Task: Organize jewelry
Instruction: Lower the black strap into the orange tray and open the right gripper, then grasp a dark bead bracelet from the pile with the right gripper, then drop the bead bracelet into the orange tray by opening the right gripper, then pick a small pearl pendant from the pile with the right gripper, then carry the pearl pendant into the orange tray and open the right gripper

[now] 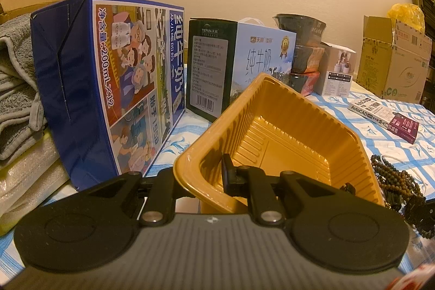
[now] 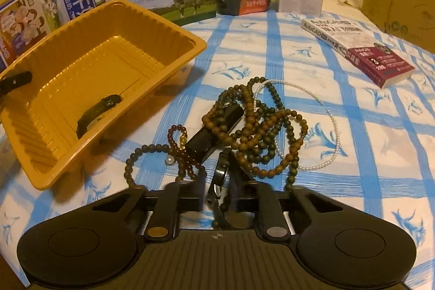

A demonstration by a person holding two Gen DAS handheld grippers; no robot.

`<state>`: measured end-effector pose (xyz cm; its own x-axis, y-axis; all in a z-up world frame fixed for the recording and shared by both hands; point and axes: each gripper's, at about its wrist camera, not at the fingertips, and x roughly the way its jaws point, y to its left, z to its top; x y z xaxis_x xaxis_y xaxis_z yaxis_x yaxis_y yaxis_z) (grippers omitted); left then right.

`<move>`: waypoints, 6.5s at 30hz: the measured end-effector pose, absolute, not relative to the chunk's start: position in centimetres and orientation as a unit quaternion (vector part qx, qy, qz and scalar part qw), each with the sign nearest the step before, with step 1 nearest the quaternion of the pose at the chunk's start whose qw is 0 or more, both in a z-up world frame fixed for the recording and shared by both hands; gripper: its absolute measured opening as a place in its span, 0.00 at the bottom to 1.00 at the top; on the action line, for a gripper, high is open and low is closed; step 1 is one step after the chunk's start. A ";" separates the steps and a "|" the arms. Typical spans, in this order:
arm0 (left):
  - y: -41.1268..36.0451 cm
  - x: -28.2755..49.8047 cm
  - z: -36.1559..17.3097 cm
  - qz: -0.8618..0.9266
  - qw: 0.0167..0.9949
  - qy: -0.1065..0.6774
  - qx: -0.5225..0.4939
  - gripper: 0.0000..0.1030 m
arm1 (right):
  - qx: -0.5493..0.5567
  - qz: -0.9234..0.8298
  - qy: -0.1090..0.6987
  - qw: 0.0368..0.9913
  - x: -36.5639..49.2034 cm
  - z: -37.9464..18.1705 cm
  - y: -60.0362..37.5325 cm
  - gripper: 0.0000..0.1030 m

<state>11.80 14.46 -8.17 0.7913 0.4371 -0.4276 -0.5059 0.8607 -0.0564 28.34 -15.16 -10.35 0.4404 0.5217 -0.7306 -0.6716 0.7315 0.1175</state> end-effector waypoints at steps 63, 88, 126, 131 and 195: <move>14.7 7.3 -7.3 0.262 0.933 0.220 -0.112 0.08 | 0.016 0.297 0.423 0.856 25.7 -10.3 -13.1 0.33; 15.1 7.7 -7.2 0.259 0.934 0.221 -0.106 0.08 | 0.050 0.318 0.370 0.871 24.0 -6.5 -14.2 0.07; 15.0 7.9 -6.9 0.257 0.936 0.219 -0.104 0.08 | 0.087 0.466 0.340 0.812 21.6 -2.7 -3.4 0.07; 15.0 7.8 -6.9 0.256 0.936 0.218 -0.105 0.08 | 0.086 0.458 0.333 0.820 21.8 -3.6 -1.2 0.07; 15.3 7.8 -7.1 0.255 0.935 0.220 -0.108 0.09 | -0.033 0.415 0.286 0.863 17.4 -4.3 -2.4 0.08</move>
<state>7.82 15.31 -7.08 0.7732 0.4304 -0.4657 -0.5250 0.8464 -0.0894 17.37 -2.45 -4.26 0.4913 0.6977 -0.5213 -0.7356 0.6529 0.1804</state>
